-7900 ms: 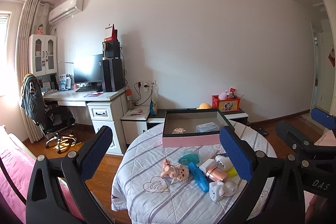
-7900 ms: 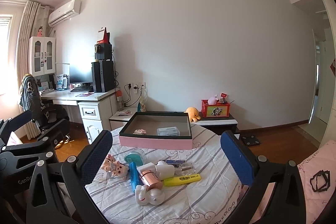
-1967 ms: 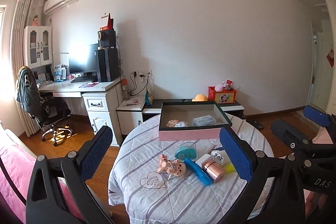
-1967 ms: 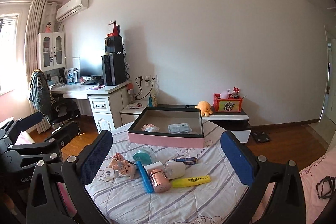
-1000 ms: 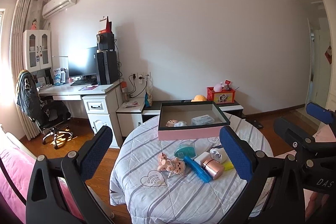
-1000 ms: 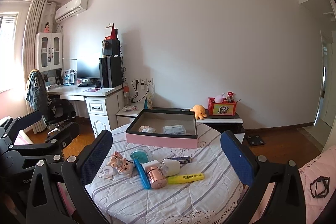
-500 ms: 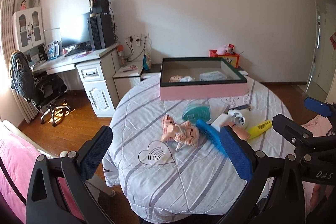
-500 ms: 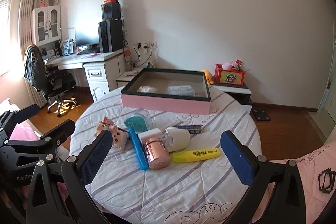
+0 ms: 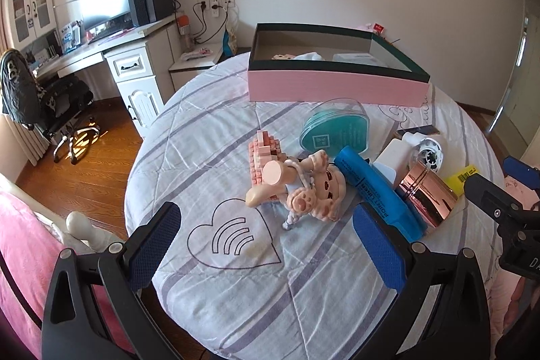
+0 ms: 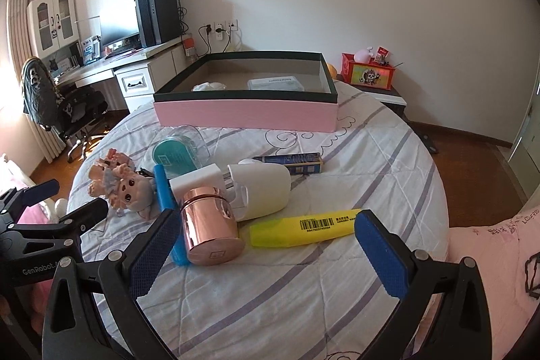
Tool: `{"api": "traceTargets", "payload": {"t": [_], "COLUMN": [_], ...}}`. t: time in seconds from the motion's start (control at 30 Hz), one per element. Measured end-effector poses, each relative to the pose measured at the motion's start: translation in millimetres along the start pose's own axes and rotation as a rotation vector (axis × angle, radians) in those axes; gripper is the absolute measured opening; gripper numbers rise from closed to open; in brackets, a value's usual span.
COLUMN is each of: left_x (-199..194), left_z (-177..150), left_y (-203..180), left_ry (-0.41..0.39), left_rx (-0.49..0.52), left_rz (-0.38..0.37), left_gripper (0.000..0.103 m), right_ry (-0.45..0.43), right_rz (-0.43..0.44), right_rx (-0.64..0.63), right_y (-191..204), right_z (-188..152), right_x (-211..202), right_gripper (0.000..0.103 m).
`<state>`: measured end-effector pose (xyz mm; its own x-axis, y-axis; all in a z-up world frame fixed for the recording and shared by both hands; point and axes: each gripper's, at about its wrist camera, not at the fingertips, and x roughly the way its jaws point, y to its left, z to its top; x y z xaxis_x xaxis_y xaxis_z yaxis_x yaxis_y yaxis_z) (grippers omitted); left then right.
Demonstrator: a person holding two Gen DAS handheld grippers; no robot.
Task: Organize rigid objects
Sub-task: 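Grasp pig doll with left tool while right tool grasps white cylindrical bottle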
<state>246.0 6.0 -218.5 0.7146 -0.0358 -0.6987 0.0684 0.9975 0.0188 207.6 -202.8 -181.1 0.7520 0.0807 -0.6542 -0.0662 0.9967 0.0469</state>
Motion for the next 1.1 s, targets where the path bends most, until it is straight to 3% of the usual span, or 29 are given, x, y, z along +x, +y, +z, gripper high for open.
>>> {"api": "traceTargets", "payload": {"t": [0.13, 0.33, 0.6, 0.8, 0.9, 0.93, 1.03, 1.1], "left_x": [18, 19, 3, -6, -7, -8, -8, -8], "left_z": [5, 6, 3, 9, 11, 12, 16, 18], "left_y": [-7, -5, -7, -4, -3, -2, -5, -7], "left_ry": [0.004, 0.004, -0.028, -0.053, -0.058, -0.061, -0.063, -0.068], "left_rx": [0.03, -0.007, 0.0, 0.002, 0.0, -0.001, 0.002, 0.008], "left_rz": [0.047, -0.104, -0.101, -0.098, -0.103, -0.105, -0.104, -0.113], "left_gripper": [0.1, 0.06, 0.06, 0.06, 0.06, 0.06, 0.06, 0.06], "right_ry": [0.022, 0.04, 0.067, 0.101, 0.133, 0.142, 0.147, 0.136], "right_rz": [-0.002, 0.0, 0.012, 0.091, 0.15, 0.168, 0.222, 0.22], "right_rx": [0.016, 0.028, 0.031, 0.072, 0.091, 0.089, 0.064, 0.038], "right_y": [-8, -15, -20, -26, -28, -27, -21, -15], "right_z": [3, 8, 14, 21, 21, 20, 19, 19], "right_x": [15, 30, 50, 72, 86, 89, 93, 90], "right_gripper": [0.103, 0.103, 0.103, 0.103, 0.088, 0.074, 0.048, 0.045]}}
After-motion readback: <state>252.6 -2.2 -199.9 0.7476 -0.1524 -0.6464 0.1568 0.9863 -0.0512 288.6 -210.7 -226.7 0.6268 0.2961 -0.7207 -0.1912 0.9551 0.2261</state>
